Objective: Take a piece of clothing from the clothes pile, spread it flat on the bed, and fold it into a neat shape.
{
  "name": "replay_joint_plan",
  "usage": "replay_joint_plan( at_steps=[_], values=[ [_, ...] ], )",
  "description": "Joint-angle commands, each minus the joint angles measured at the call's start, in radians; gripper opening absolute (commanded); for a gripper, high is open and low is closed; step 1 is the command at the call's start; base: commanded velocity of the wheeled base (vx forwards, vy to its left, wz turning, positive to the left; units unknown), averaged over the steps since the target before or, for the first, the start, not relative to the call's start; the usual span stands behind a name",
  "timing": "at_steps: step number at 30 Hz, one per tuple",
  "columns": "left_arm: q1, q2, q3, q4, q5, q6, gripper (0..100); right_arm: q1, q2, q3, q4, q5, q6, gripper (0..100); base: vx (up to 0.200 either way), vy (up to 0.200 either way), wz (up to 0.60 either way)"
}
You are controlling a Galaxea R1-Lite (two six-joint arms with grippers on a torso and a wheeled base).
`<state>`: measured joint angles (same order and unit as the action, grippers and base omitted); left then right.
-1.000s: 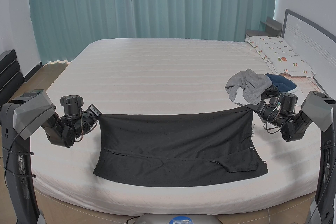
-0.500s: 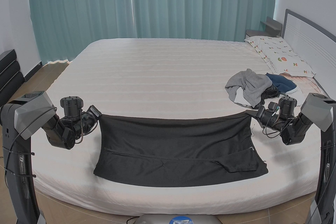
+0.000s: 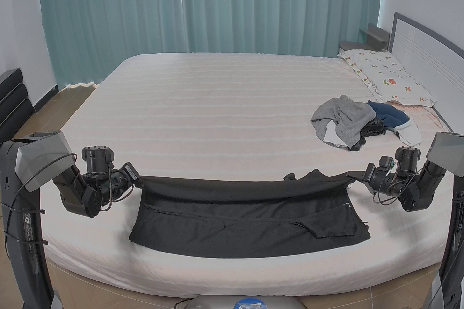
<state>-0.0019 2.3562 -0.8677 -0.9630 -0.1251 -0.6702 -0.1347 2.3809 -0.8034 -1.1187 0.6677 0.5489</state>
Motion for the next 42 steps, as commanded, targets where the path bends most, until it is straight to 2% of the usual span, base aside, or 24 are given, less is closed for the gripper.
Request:
replay_joint_plan(
  at_steps=[1,3,8,18,19,20,21,29,36,38,40,41,42],
  values=[
    [0.000,-0.003,0.061,-0.003,-0.011,0.037,0,-0.002,-0.002,0.084,0.000,-0.007,-0.066,0,0.000,0.000,0.00],
    [0.000,-0.003,0.088,-0.003,-0.027,0.067,0,-0.002,0.004,0.109,0.002,-0.013,-0.122,0,0.000,0.000,0.00],
    [0.000,-0.002,0.141,-0.003,-0.062,0.124,0,-0.002,0.011,0.156,0.005,-0.014,-0.190,0,0.000,0.000,0.00],
    [-0.001,-0.003,0.168,-0.002,-0.064,0.129,0,-0.002,0.037,0.171,0.005,-0.042,-0.211,0,0.000,0.000,0.00],
    [-0.003,-0.003,0.168,-0.002,-0.064,0.129,100,-0.002,0.038,0.170,0.005,-0.045,-0.211,0,0.000,0.000,0.00],
    [-0.003,-0.003,0.168,-0.003,-0.064,0.129,100,-0.002,0.040,0.171,0.007,-0.046,-0.211,0,0.000,0.000,0.00],
    [-0.003,-0.003,0.168,-0.003,-0.064,0.127,100,0.000,0.038,0.173,0.005,-0.046,-0.211,100,0.000,0.000,0.00],
    [0.002,-0.044,0.199,-0.010,-0.080,0.124,100,-0.006,-0.014,0.179,-0.004,-0.043,-0.185,100,0.000,0.000,0.00],
    [0.033,-0.121,0.194,-0.010,-0.096,0.084,100,-0.020,-0.066,0.144,-0.001,-0.049,-0.076,100,0.000,0.000,0.00],
    [0.031,-0.121,0.156,-0.006,-0.094,0.034,100,-0.011,-0.066,0.104,0.017,-0.092,-0.023,100,0.000,0.000,0.00],
    [0.031,-0.121,0.156,-0.006,-0.094,0.034,100,-0.011,-0.066,0.104,0.017,-0.092,-0.023,100,0.000,0.000,0.00],
    [0.028,-0.110,0.075,0.043,-0.087,-0.034,100,0.027,-0.045,0.044,0.060,-0.192,0.083,100,0.000,0.000,0.00],
    [0.025,-0.103,0.055,0.072,-0.087,-0.037,100,0.037,-0.035,0.036,0.066,-0.206,0.098,100,0.000,0.000,0.00]
  ],
)
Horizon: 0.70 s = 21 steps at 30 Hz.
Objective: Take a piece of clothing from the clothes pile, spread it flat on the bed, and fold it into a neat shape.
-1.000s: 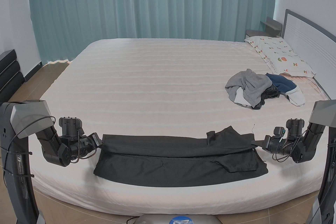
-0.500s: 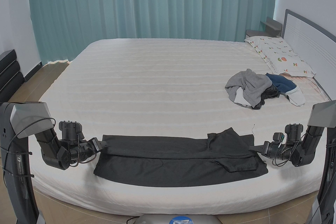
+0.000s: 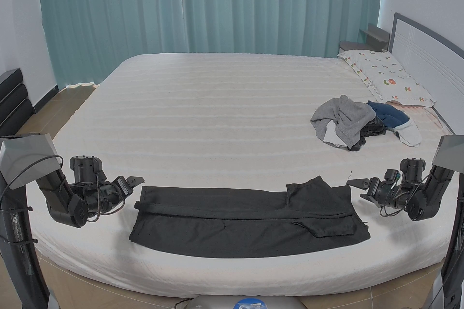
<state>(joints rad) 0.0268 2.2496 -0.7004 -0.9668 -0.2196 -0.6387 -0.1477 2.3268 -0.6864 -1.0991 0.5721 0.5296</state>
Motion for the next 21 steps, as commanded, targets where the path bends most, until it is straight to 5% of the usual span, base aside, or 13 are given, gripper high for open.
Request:
replay_joint_plan(
  at_steps=[1,17,21],
  values=[
    [-0.005,0.013,-0.129,0.096,0.008,-0.072,100,0.053,0.028,-0.082,0.045,-0.115,0.122,100,0.000,0.000,0.00],
    [-0.096,0.185,-0.315,0.161,0.078,-0.084,100,0.076,0.063,-0.088,0.055,-0.135,0.132,100,0.000,0.000,0.00],
    [-0.096,0.188,-0.329,0.169,0.082,-0.084,100,0.085,0.066,-0.102,0.090,-0.186,0.132,100,0.000,0.000,0.00]
  ],
)
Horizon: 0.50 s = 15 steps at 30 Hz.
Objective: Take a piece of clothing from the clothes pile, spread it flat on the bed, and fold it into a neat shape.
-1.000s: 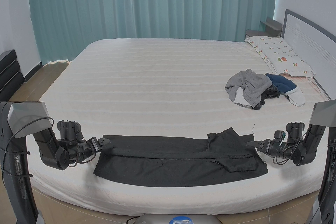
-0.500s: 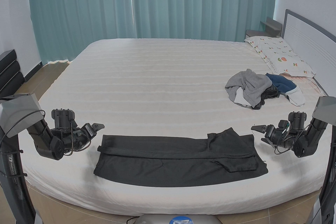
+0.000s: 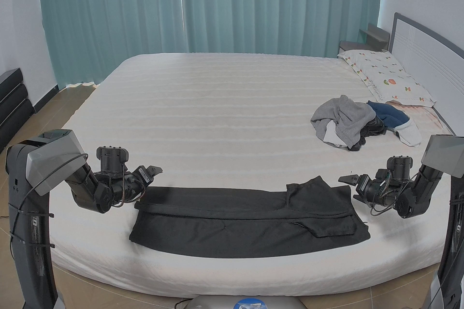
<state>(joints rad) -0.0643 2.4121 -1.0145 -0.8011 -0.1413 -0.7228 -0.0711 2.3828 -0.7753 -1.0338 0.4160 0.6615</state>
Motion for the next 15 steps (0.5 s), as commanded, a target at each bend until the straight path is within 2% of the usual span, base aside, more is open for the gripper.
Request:
replay_joint_plan(
  at_steps=[1,15],
  values=[
    [-0.003,0.025,-0.015,0.003,0.003,0.000,100,0.010,0.010,-0.018,0.032,-0.037,0.000,100,0.000,0.000,0.00],
    [0.001,0.041,-0.023,0.019,0.029,0.008,100,0.034,0.015,-0.039,0.052,-0.069,0.000,100,0.000,0.000,0.00]
  ],
)
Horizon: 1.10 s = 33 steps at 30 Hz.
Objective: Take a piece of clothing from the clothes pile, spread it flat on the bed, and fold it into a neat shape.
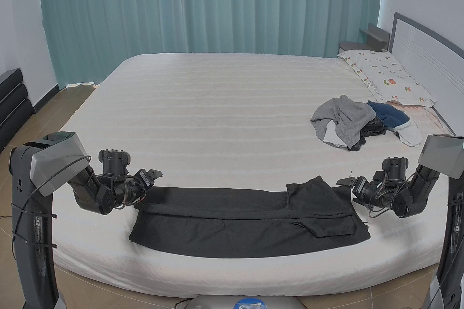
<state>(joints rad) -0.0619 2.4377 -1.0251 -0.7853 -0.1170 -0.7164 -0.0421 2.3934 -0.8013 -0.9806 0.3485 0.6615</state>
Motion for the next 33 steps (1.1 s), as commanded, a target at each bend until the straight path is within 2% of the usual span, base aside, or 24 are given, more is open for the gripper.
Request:
replay_joint_plan(
  at_steps=[1,4,5,20,21,26,27,33],
  values=[
    [-0.001,0.017,-0.015,0.003,0.010,0.002,100,0.005,0.004,-0.016,-0.001,-0.002,0.000,100,0.000,0.000,0.00],
    [-0.003,0.021,-0.018,0.005,0.019,0.002,100,0.005,0.004,-0.027,0.000,-0.002,0.000,100,0.000,0.000,0.00],
    [-0.006,0.027,-0.020,0.005,0.025,0.008,0,0.007,0.007,-0.041,0.002,-0.002,0.000,100,0.000,0.000,0.00],
    [0.005,0.018,-0.003,0.003,0.071,-0.009,0,0.022,0.043,-0.151,0.073,-0.022,0.000,100,0.000,0.000,0.00],
    [0.007,0.018,-0.003,0.003,0.071,-0.014,0,0.022,0.044,-0.161,0.080,-0.022,0.000,0,0.000,0.000,0.00],
    [0.007,0.018,-0.003,0.003,0.073,-0.015,0,0.022,0.050,-0.185,0.123,-0.025,0.000,0,0.000,0.000,0.00],
    [0.007,0.018,-0.001,0.005,0.073,-0.015,0,0.021,0.046,-0.196,0.168,-0.040,-0.002,0,0.000,0.000,0.00],
    [0.007,0.020,0.000,0.005,0.089,-0.015,0,0.007,0.049,-0.223,0.163,-0.062,0.001,0,0.000,0.000,0.00]
  ],
)
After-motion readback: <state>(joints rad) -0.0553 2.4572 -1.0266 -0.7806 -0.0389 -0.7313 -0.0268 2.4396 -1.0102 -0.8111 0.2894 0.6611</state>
